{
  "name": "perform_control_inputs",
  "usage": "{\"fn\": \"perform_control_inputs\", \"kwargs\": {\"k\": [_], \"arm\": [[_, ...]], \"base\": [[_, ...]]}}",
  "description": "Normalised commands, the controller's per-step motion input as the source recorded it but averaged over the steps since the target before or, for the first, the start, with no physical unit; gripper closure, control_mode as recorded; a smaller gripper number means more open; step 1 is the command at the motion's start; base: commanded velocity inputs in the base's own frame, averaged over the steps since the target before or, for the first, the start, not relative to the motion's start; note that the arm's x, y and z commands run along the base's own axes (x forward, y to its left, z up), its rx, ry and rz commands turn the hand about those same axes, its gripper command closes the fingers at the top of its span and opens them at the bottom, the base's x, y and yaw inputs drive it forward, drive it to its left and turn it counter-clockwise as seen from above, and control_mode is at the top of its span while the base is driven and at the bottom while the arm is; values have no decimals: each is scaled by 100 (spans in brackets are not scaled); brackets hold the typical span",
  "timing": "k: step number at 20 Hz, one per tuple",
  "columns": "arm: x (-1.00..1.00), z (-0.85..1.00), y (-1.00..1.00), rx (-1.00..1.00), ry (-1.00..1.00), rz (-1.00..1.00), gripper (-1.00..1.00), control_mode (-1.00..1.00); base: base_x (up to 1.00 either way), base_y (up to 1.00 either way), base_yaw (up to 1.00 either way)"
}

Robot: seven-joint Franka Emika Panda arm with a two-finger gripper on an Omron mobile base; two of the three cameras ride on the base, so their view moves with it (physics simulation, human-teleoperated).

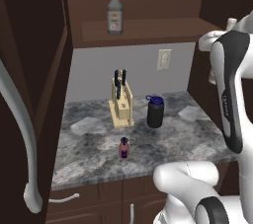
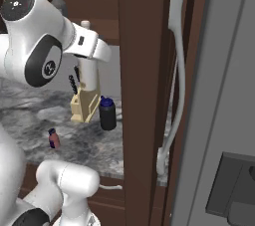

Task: Sort all alcoholic drinks to one cabinet, and non-alcoholic drinks to the other.

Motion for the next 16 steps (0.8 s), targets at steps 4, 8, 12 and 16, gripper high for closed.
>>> {"fn": "perform_control_inputs", "kwargs": {"k": [4, 8, 12, 16], "arm": [[21, 40, 6, 0, -13, 3, 100, -100], [23, 34, 13, 0, -17, 2, 100, -100], [34, 33, 16, 0, -17, 1, 100, -100], [43, 28, 16, 0, -14, 0, 100, -100]], "base": [[0, 0, 0], [0, 0, 0], [0, 0, 0], [0, 0, 0]]}}
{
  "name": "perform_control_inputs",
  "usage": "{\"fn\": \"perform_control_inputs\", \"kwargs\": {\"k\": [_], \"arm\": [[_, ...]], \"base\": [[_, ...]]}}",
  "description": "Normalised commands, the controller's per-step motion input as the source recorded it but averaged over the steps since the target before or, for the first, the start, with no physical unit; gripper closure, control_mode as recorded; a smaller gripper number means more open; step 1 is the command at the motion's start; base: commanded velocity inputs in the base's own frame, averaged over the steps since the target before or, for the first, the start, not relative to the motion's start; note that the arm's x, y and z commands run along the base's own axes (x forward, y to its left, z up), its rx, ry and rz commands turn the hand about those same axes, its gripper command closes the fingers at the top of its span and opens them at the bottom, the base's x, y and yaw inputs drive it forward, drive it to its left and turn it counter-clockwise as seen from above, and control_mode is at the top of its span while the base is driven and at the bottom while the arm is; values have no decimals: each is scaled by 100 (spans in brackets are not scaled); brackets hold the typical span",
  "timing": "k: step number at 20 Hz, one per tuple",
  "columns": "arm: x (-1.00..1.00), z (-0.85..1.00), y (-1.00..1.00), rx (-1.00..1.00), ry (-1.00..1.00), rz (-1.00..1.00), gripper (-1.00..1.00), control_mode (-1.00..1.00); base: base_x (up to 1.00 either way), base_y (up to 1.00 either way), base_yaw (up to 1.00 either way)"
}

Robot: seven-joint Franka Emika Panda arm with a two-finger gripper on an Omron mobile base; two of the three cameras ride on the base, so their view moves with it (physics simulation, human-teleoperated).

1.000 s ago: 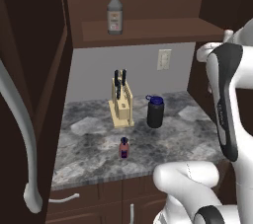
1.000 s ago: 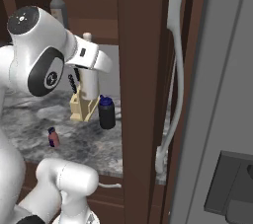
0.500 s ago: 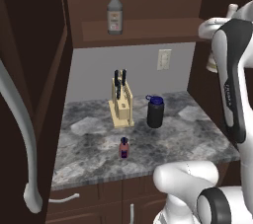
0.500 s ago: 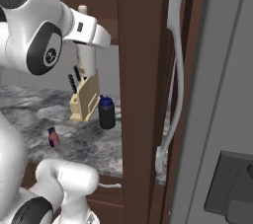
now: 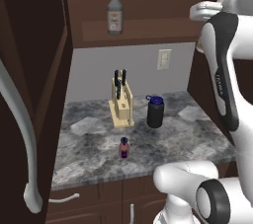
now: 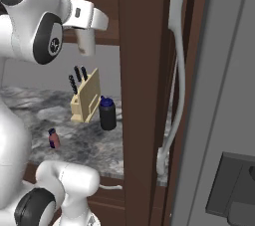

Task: Sort all alcoholic drinks to one cabinet, and non-alcoholic drinks to the other.

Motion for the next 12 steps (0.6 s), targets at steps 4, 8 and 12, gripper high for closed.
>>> {"fn": "perform_control_inputs", "kwargs": {"k": [4, 8, 12], "arm": [[49, 25, 14, 0, -10, 0, 100, -100], [54, 11, 11, 0, -5, 0, 100, -100], [58, 0, 7, 0, 0, 1, 100, -100]], "base": [[0, 0, 0], [0, 0, 0], [0, 0, 0]]}}
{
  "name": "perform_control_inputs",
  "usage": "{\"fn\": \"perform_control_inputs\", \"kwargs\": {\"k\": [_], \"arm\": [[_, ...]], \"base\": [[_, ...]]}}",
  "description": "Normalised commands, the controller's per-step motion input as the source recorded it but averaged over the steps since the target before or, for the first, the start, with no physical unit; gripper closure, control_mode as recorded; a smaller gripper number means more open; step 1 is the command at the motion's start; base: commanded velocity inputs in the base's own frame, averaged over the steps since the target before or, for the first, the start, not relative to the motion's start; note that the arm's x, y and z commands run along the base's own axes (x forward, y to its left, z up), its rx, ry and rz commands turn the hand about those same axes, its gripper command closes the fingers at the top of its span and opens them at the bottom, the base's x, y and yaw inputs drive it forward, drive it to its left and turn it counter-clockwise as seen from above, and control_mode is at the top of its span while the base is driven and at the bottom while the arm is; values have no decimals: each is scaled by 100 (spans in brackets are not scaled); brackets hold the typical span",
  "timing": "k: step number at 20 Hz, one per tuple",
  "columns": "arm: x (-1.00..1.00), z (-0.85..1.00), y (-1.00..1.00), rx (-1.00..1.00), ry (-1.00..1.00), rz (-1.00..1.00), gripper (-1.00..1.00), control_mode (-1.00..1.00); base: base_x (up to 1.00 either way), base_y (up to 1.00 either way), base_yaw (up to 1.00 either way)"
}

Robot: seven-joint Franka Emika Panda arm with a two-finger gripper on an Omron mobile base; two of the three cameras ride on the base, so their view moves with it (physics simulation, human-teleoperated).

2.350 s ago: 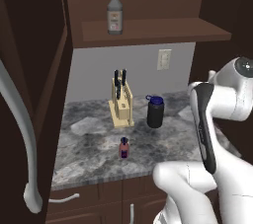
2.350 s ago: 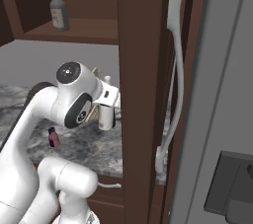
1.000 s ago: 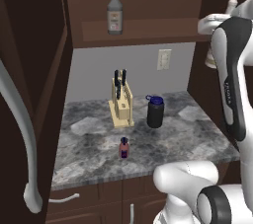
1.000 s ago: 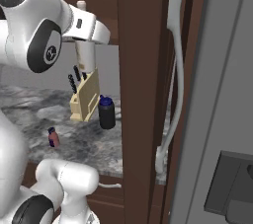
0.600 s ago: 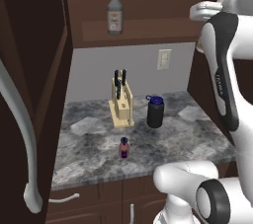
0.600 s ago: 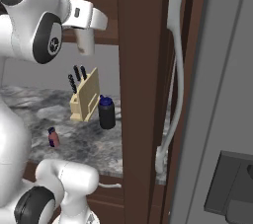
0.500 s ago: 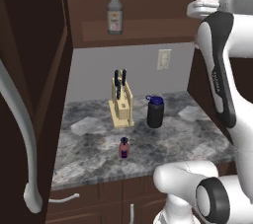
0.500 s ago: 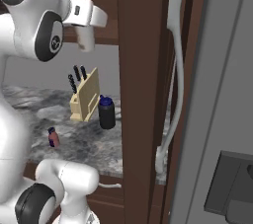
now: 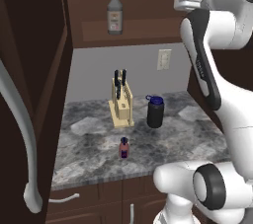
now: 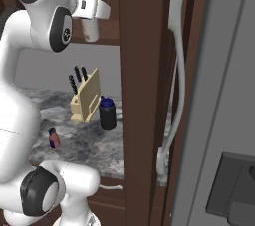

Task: Sort all alcoholic drinks to one cabinet, and non-alcoholic drinks to the other.

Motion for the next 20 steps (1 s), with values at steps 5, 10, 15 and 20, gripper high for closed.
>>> {"fn": "perform_control_inputs", "kwargs": {"k": [5, 10, 15, 20], "arm": [[61, 0, 1, 0, 0, 2, 100, -100], [63, 0, 2, 0, 0, 2, 100, -100], [56, 0, 0, 0, 0, 1, 100, -100], [54, 0, 0, 0, 0, 1, 100, -100]], "base": [[0, 0, 0], [0, 0, 0], [0, 0, 0], [0, 0, 0]]}}
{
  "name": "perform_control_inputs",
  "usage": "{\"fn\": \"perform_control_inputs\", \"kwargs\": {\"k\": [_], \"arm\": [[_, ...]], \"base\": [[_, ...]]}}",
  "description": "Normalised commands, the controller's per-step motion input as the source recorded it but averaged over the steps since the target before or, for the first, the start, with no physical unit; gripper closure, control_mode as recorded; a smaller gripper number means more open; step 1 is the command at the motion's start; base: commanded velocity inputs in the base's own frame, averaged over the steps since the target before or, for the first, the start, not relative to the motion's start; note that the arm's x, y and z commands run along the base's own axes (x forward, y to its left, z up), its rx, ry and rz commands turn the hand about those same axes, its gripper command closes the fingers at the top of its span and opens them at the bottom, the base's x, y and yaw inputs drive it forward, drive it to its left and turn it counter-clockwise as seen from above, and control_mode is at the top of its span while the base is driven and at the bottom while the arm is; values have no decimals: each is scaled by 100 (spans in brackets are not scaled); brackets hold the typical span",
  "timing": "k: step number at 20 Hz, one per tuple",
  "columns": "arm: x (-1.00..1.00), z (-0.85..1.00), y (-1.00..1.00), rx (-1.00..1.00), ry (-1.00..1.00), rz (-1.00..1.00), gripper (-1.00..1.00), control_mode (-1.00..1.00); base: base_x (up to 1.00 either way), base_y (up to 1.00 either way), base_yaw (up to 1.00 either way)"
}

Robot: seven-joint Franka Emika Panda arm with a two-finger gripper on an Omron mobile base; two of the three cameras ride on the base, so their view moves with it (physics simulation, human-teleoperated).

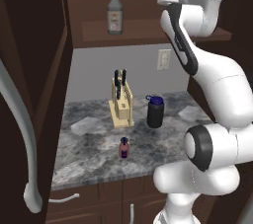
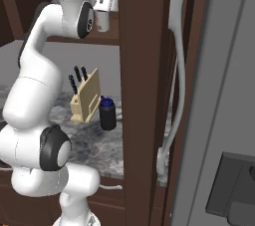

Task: Sort all alcoholic drinks to one cabinet, and non-alcoholic drinks to the other.

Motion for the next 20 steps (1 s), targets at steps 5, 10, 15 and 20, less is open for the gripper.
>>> {"fn": "perform_control_inputs", "kwargs": {"k": [5, 10, 15, 20], "arm": [[36, 0, 0, 0, 0, 0, 100, -100], [30, -4, 0, 0, 0, 0, 100, -100], [29, -14, 0, 0, 1, 0, 100, -100], [26, -16, 0, 0, 4, 0, 100, -100]], "base": [[0, 0, 0], [0, 0, 0], [0, 0, 0], [0, 0, 0]]}}
